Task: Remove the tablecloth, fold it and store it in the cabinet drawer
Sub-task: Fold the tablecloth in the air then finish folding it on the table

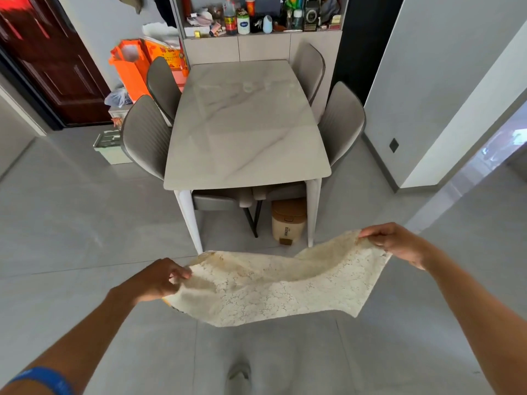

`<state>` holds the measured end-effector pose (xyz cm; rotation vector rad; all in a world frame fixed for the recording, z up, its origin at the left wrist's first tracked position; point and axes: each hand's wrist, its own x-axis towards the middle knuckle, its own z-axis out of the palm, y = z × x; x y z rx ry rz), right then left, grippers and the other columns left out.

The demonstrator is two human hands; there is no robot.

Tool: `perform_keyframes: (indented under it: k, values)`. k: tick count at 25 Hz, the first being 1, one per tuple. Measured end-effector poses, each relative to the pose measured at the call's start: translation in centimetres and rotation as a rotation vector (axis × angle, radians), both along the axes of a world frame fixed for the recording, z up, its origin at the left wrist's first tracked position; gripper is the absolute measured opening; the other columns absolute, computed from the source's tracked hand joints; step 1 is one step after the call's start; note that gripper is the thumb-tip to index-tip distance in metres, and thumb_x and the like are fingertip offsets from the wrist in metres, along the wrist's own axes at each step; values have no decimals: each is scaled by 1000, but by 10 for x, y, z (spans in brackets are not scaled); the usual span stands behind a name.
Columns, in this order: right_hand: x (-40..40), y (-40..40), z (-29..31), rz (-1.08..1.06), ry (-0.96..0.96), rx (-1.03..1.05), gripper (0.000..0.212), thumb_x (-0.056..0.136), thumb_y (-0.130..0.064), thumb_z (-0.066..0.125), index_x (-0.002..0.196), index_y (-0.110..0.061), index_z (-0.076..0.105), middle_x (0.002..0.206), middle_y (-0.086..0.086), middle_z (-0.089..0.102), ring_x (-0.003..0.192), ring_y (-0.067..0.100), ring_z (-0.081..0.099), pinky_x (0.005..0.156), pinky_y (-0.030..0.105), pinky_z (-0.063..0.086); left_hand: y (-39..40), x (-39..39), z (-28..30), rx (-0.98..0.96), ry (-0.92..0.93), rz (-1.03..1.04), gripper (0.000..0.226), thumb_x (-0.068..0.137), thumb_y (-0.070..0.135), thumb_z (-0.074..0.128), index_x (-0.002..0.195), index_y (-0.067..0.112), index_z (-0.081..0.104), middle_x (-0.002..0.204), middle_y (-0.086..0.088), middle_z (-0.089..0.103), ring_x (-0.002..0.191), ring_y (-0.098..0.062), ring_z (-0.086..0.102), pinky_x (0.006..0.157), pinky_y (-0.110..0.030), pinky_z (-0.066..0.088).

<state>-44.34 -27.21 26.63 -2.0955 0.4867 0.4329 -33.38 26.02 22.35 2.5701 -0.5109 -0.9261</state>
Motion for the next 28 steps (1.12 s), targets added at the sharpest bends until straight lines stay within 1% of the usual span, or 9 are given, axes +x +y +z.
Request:
perform_keyframes:
  k: [2, 5, 8, 12, 16, 19, 23, 26, 28]
  values:
    - [12, 3, -1, -138, -70, 18, 35, 98, 2, 46, 123, -12, 66, 116, 6, 66, 101, 19, 57, 87, 30, 42, -12, 4, 8, -161, -114, 165, 17, 78, 15, 77, 85, 30, 78, 101, 11, 75, 99, -8, 69, 88, -22, 50]
    - [28, 3, -2, -555, -162, -213, 45, 92, 7, 36, 123, -6, 66, 126, 17, 64, 98, 29, 61, 83, 34, 49, -32, 28, 24, -61, -513, 448, 22, 88, 10, 63, 91, 24, 79, 108, 0, 75, 93, -20, 69, 86, -31, 53]
    - [23, 16, -17, -313, -37, -335, 41, 94, 3, 39, 117, -7, 71, 115, 13, 68, 84, 26, 64, 72, 29, 49, -64, 20, 27, -37, -237, 89, 40, 94, 4, 44, 112, 26, 73, 120, 4, 68, 90, -7, 62, 74, -12, 46]
    - [5, 70, -28, -92, 60, -158, 33, 97, -4, 45, 108, -11, 75, 113, 8, 70, 93, 26, 67, 82, 34, 55, -108, -12, 13, -104, -146, 21, 37, 96, 6, 43, 116, 22, 70, 123, 7, 64, 108, -8, 60, 82, -12, 41]
    - [1, 129, -17, -88, 61, 68, 40, 93, -2, 39, 110, -14, 73, 107, 7, 68, 78, 25, 71, 60, 30, 60, -164, -32, 18, -158, -153, 76, 34, 90, 3, 48, 102, 18, 76, 111, 3, 72, 86, -4, 60, 82, -18, 47]
    - [0, 169, -7, -151, 51, 318, 34, 89, 3, 48, 108, -15, 72, 86, 11, 72, 63, 20, 73, 60, 31, 62, -194, -48, 31, -238, -138, 89, 25, 85, 15, 56, 96, 20, 78, 94, 4, 75, 76, -5, 65, 68, -17, 52]
    - [2, 187, -5, -292, 44, 451, 23, 91, -1, 58, 108, -11, 71, 91, 9, 76, 75, 19, 76, 65, 28, 62, -196, -52, 47, -324, 88, 37, 26, 80, 34, 65, 100, 23, 76, 86, 5, 69, 77, -10, 66, 69, -27, 57]
    - [3, 186, -6, -315, 59, 477, 19, 89, -4, 62, 103, -11, 73, 94, 8, 77, 84, 19, 75, 72, 28, 62, -197, -63, 47, -229, -96, -17, 38, 70, 57, 75, 92, 26, 75, 71, 14, 59, 64, -7, 59, 53, -17, 42]
    - [1, 187, -3, -281, 66, 476, 18, 88, -9, 65, 101, -15, 75, 94, 5, 78, 86, 16, 75, 70, 26, 61, -200, -68, 44, -228, -271, 34, 28, 79, 44, 74, 99, 24, 76, 67, 17, 52, 59, -4, 52, 50, -11, 32]
